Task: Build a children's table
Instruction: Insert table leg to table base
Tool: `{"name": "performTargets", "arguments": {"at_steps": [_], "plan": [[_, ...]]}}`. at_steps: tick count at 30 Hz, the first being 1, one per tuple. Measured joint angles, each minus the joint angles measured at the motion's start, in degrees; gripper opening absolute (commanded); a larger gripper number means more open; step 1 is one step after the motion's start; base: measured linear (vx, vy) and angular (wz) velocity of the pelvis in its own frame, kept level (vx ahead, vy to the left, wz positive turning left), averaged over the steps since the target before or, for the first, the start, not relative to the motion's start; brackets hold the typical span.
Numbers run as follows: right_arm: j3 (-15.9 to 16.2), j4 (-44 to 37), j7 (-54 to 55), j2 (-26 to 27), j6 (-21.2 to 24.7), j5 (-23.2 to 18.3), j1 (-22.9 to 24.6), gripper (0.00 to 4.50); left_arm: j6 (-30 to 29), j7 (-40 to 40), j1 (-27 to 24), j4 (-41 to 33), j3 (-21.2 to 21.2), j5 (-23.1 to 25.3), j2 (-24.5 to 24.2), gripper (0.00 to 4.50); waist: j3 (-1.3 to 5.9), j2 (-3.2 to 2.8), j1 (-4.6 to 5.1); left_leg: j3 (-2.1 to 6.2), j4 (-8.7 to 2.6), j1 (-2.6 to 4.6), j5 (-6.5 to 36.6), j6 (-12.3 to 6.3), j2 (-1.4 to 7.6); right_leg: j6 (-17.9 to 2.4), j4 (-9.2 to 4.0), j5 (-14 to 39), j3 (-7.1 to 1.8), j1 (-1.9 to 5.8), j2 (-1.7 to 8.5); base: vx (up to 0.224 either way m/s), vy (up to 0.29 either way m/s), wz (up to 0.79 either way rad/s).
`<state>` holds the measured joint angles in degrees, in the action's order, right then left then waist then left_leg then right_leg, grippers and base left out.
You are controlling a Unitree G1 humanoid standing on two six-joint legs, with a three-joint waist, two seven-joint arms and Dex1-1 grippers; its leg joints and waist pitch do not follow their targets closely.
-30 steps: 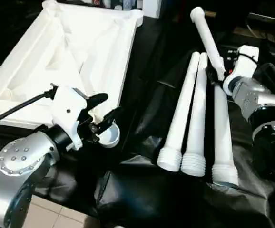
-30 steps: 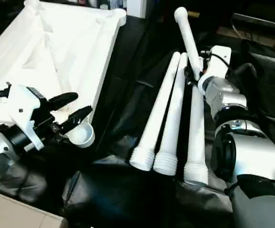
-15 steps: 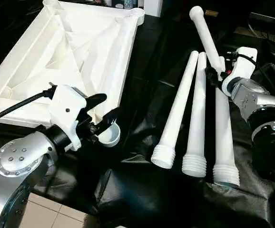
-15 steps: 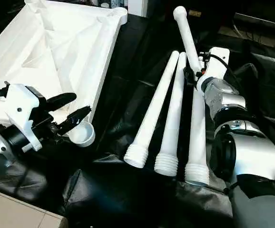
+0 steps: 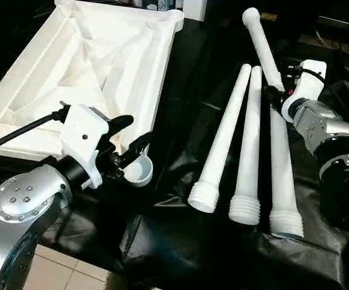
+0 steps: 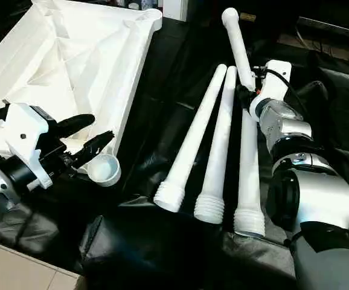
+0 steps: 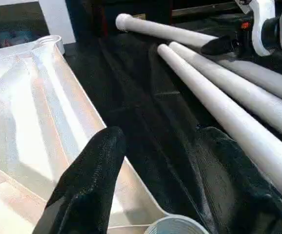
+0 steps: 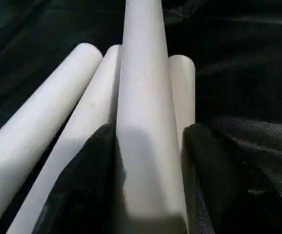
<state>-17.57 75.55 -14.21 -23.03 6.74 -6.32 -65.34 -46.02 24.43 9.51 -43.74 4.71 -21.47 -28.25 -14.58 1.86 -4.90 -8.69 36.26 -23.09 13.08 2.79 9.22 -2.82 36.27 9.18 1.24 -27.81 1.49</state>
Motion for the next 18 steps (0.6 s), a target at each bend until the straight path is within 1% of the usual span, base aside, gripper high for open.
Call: {"name": "performTargets", "arguments": {"at_steps": [1, 2, 3, 5, 8, 9, 18], "plan": [[0.0, 0.0, 0.0, 0.0, 0.0, 0.0, 0.0, 2.12, 0.0, -0.1, 0.0, 0.1, 0.0, 0.0, 0.0, 2.66, 0.0, 0.0, 0.0, 0.0, 0.0, 0.0, 0.0, 0.0, 0.0, 0.0, 0.0, 0.0, 0.0, 0.0, 0.0, 0.0, 0.0, 0.0], [0.0, 0.0, 0.0, 0.0, 0.0, 0.1, 0.0, 1.96, 0.1, -0.3, 0.0, 0.1, 0.0, 0.1, 0.0, 2.66, 0.0, 0.0, 0.01, 0.0, 0.0, 0.0, 0.0, 0.0, 0.0, 0.0, 0.01, 0.0, 0.0, 0.0, 0.0, 0.0, 0.0, 0.0], [0.0, 0.0, 0.0, 0.0, 0.0, 0.1, 0.0, 1.96, 0.2, -0.4, 0.0, 0.2, 0.0, 0.2, 0.0, 2.66, 0.0, 0.0, 0.01, -0.01, 0.01, 0.0, 0.0, 0.0, 0.0, 0.0, 0.01, 0.0, 0.0, 0.0, 0.0, 0.0, 0.0, 0.0], [0.0, 0.0, 0.0, 0.0, 0.0, 0.2, 0.0, 1.69, 0.2, -0.5, 0.0, 0.3, 0.0, 0.4, 0.0, 2.66, 0.0, 0.01, 0.01, -0.01, 0.01, 0.0, 0.0, 0.0, 0.0, 0.0, 0.02, 0.0, 0.0, 0.0, 0.0, 0.0, 0.0, 0.0], [0.0, 0.0, 0.0, 0.0, -0.1, 0.3, -0.1, 1.5, 0.9, -0.9, 0.0, 0.7, 0.0, 0.5, 0.0, 2.66, 0.0, 0.02, 0.0, -0.01, 0.03, 0.01, 0.0, 0.0, 0.0, 0.0, 0.04, 0.0, 0.0, 0.0, 0.0, 0.0, 0.0, 0.0], [0.0, 0.0, 0.0, 0.0, -0.1, 0.3, -0.1, 1.34, 1.2, -1.0, 0.0, 1.0, 0.0, 0.7, 0.0, 2.66, -0.01, 0.02, 0.01, -0.01, 0.04, 0.0, 0.0, -0.01, 0.0, 0.0, 0.05, 0.0, 0.0, -0.01, 0.0, 0.0, 0.0, 0.0], [0.0, 0.2, -0.1, 0.0, -0.1, 0.4, -0.1, 1.27, 3.0, -1.5, 0.4, 2.6, -0.6, 2.1, 0.2, 2.66, 0.0, 0.03, -0.04, -0.01, 0.32, 0.01, 0.0, -0.01, 0.03, -0.1, 0.51, 0.1, -0.01, -0.08, 0.01, 0.0, 0.0, 0.0]]}}
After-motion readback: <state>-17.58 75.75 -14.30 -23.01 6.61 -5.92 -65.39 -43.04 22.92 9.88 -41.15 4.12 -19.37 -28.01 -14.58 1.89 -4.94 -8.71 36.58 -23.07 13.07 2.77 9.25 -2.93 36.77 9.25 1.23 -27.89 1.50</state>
